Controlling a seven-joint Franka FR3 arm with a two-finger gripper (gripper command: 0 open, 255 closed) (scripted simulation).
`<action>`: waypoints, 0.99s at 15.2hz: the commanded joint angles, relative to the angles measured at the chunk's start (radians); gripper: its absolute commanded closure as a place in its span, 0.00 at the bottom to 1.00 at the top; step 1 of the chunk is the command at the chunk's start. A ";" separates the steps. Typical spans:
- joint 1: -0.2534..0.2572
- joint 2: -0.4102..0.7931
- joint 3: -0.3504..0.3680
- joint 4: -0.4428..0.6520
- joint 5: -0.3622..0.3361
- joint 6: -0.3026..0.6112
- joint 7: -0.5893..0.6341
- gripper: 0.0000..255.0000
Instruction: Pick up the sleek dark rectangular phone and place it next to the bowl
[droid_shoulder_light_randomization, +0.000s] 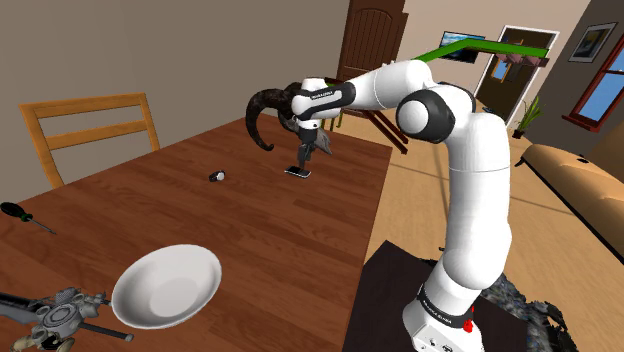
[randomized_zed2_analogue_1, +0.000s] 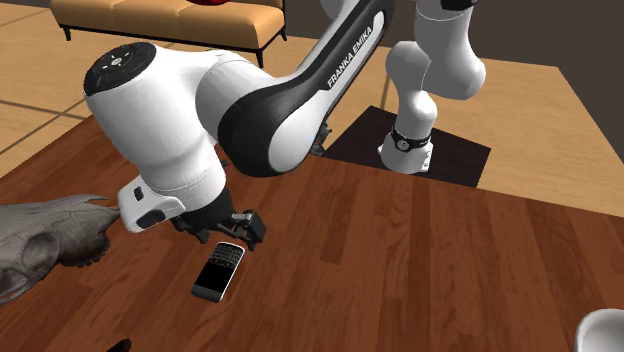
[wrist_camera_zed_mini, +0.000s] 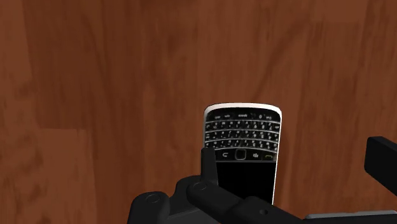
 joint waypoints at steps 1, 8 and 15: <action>-0.014 0.090 0.009 0.117 0.016 -0.022 -0.029 0.00; -0.024 0.181 0.021 0.175 0.029 0.013 -0.050 0.00; -0.024 0.191 0.022 0.156 0.031 0.043 -0.052 0.00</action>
